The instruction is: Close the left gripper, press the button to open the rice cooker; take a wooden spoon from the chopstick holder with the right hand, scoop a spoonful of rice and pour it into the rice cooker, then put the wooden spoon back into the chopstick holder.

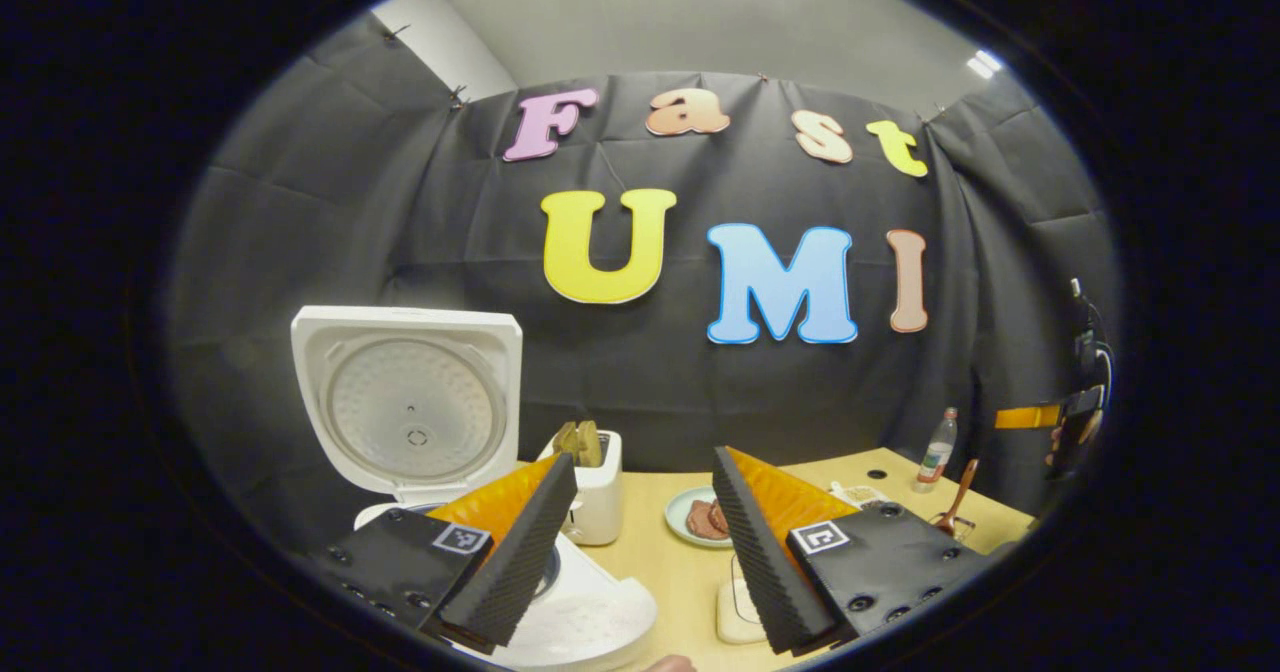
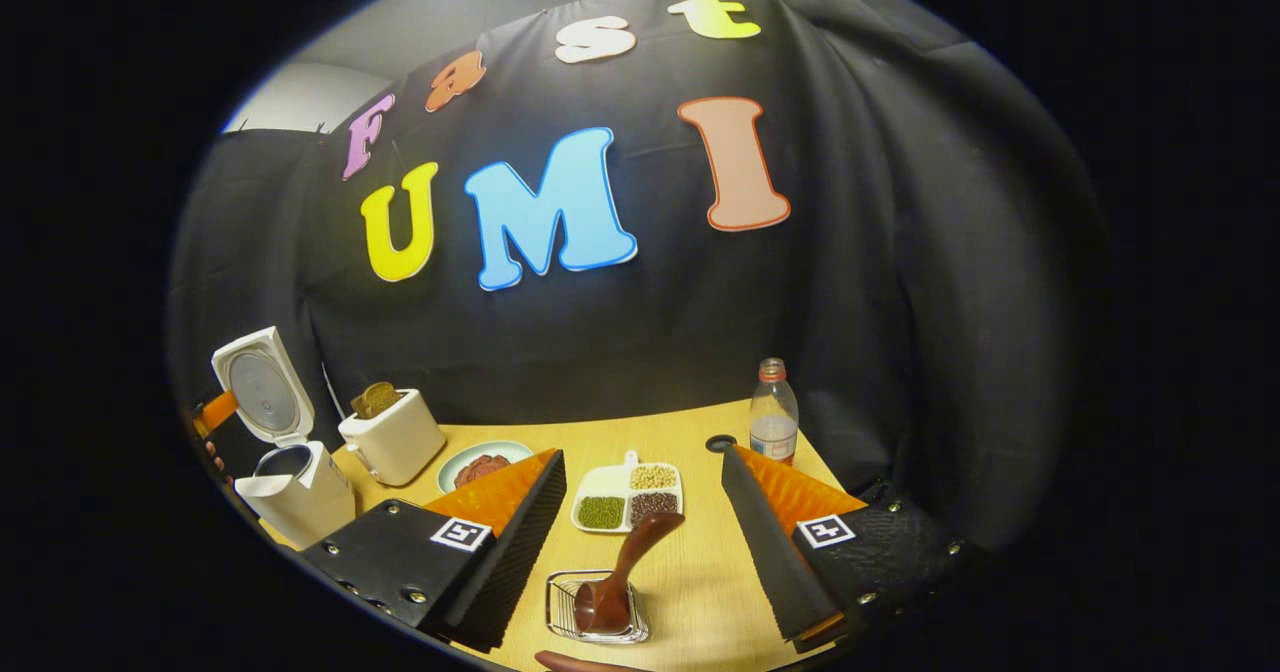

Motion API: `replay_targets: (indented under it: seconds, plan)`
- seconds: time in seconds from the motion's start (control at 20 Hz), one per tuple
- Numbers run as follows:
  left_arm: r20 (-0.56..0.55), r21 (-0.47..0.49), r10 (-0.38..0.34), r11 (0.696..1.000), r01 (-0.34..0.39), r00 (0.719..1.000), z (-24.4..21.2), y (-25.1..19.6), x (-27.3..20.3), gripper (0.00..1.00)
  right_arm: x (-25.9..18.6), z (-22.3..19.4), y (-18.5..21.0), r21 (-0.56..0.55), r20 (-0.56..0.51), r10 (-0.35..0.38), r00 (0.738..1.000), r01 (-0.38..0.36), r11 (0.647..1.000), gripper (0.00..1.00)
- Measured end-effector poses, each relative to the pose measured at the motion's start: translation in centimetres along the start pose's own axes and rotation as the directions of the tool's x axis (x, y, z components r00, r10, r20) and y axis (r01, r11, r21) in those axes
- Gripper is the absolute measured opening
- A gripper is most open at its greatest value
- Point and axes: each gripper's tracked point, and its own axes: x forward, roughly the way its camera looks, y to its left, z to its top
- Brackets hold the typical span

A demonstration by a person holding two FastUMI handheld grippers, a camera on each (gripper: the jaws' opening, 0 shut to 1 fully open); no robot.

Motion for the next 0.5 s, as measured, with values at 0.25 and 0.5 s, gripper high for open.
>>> replay_targets:
  seconds: [0.25,0.5]
  plan:
    - [-0.016,0.009,-0.009,1.000,0.009,1.000,-0.8,-0.8,0.5,0.94,2.6,-4.2,-1.1,0.008,-0.065,-0.017,0.998,0.018,1.000,0.96]
    - [-0.013,0.028,-0.008,1.000,0.008,1.000,-0.9,-1.1,0.6,0.94,5.1,-7.4,-0.9,0.029,-0.126,-0.011,0.992,0.015,0.999,0.96]
